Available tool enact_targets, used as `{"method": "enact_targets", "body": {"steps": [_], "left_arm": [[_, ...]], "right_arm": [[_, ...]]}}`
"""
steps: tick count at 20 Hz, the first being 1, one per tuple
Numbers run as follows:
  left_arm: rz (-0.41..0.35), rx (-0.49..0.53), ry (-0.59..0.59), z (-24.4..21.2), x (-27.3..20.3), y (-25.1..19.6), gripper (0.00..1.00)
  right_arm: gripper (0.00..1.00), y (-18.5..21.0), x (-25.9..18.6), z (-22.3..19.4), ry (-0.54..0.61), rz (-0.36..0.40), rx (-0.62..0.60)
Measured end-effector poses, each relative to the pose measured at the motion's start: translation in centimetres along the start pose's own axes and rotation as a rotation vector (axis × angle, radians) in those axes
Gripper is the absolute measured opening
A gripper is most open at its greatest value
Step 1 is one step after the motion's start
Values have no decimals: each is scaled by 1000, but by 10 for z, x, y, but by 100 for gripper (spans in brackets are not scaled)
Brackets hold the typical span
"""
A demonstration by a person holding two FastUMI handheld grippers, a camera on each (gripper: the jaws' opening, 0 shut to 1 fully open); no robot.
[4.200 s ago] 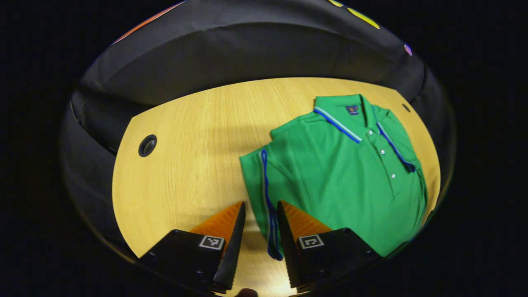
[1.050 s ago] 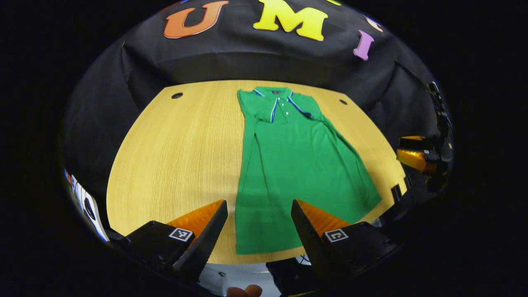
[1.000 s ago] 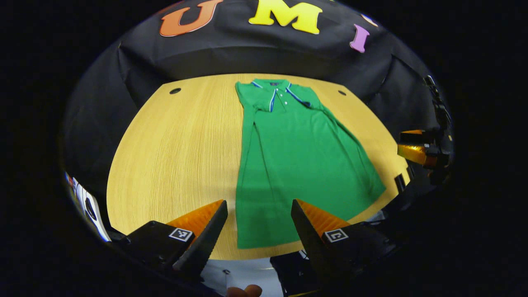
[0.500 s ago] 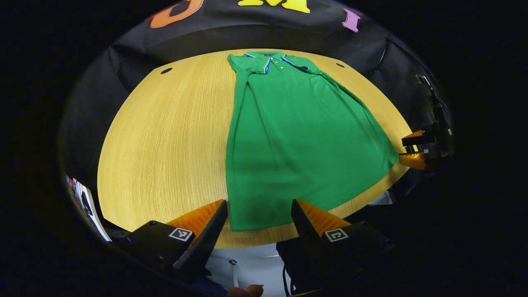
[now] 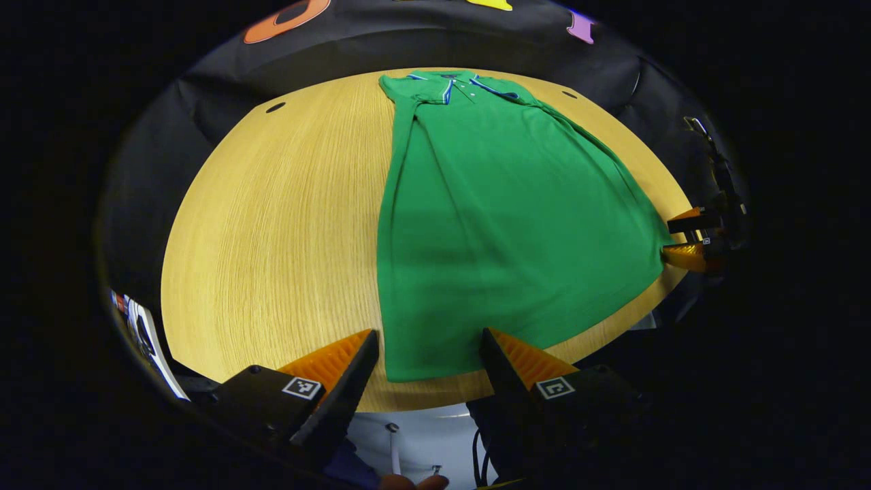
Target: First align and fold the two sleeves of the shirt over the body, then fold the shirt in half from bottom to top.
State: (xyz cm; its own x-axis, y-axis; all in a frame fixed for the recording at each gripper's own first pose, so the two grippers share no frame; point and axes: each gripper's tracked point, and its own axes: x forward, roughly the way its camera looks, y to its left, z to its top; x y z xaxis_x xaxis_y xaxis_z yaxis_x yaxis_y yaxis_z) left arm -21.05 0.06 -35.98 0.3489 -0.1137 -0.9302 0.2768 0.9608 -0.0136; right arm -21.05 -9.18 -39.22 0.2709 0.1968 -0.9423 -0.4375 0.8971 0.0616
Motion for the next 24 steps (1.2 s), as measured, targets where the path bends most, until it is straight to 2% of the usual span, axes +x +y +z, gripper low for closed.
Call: {"method": "enact_targets", "body": {"steps": [2,3,4,6,7,12,13,14,19,24], "left_arm": [[4,-5,-2,1,0,0,98],[-8,-9,-18,6,3,-3,95],[-31,-8,-49,10,5,-10,65],[-27,79,-29,14,6,-14,4],[-37,90,-30,17,7,-14,3],[-144,-9,-27,31,-4,-23,3],[-147,-15,-43,37,-9,-21,3],[-149,-14,-60,45,-15,-19,4],[-146,64,-137,78,-26,-17,3],[-153,46,-198,121,-32,-15,3]], "right_arm": [[94,1,-1,1,3,17,-46],[72,3,1,4,-3,30,-56],[51,9,3,6,-9,43,-42],[8,12,5,10,18,50,-64],[3,11,2,9,30,57,-50],[0,4,-9,26,25,105,111],[0,2,-14,33,10,117,138],[5,1,-17,40,-4,129,164],[0,-9,-34,69,-52,166,246],[2,-22,-47,99,-112,166,277]]}}
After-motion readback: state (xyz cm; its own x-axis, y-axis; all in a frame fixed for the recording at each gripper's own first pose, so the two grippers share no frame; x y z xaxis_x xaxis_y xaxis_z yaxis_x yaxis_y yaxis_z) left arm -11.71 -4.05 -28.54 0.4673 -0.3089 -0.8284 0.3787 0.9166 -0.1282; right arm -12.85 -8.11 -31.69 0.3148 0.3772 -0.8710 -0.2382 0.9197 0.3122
